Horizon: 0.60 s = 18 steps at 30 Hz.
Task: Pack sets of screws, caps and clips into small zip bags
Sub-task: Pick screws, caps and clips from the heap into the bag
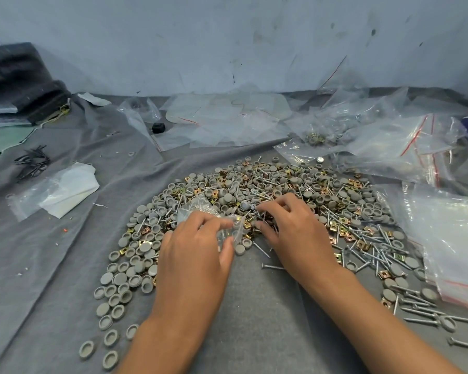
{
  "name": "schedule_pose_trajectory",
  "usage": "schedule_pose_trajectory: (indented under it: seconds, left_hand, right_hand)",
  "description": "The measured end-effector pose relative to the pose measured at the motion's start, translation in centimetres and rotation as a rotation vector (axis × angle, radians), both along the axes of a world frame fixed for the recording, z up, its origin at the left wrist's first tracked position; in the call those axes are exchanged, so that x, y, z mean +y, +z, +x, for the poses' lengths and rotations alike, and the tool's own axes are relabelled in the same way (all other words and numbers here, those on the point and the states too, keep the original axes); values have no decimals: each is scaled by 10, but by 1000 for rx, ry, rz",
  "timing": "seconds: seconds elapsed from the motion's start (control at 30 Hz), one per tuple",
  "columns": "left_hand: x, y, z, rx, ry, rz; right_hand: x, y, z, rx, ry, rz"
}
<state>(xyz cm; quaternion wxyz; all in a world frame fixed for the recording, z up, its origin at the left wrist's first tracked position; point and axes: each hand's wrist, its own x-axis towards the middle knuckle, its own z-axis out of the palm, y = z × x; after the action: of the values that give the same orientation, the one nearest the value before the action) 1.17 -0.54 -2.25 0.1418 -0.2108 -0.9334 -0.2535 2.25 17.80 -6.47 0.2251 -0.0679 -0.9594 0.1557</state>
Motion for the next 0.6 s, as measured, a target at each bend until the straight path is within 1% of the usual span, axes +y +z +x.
schedule_pose_trajectory:
  seconds: [0.17, 0.27, 0.43, 0.6]
  left_hand:
    - [0, -1, -1, 3, -2, 15]
    - [1, 0, -2, -4, -13, 46]
    - [-1, -2, -5, -61, -33, 92]
    - [-1, -6, -9, -78, -45, 127]
  right_hand:
    - [3, -2, -3, 31, -8, -42]
    - [9, -2, -2, 35, 2, -108]
    - [15, 8, -2, 18, 4, -435]
    - [9, 27, 3, 37, 137, -728]
